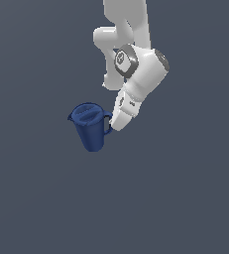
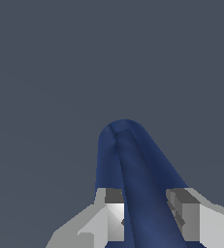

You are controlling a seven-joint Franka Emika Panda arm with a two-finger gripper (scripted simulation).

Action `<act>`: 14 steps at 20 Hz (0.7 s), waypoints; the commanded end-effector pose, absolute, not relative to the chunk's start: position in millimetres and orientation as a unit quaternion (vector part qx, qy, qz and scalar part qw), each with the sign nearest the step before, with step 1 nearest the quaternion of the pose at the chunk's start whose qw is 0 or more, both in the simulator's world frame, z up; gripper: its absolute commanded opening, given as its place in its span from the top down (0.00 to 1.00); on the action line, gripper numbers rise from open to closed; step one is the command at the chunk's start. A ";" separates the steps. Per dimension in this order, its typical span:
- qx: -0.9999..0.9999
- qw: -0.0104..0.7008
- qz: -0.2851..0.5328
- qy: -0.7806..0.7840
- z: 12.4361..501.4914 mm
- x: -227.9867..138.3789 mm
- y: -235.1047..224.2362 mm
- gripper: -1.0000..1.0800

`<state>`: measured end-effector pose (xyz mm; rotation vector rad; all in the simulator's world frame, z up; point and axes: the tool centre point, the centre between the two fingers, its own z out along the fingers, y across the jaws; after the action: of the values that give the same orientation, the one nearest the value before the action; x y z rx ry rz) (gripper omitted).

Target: Pick up the object and move it to a goal position.

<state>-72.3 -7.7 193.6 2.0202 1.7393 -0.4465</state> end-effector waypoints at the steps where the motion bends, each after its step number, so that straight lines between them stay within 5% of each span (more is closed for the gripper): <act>1: 0.729 0.218 -0.161 0.628 193.5 -72.2 -7.6 1.00; 14: 0.730 0.217 -0.161 0.628 219.4 -43.6 -4.6 1.00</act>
<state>-50.0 -5.2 212.7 2.0215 1.7418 -0.4500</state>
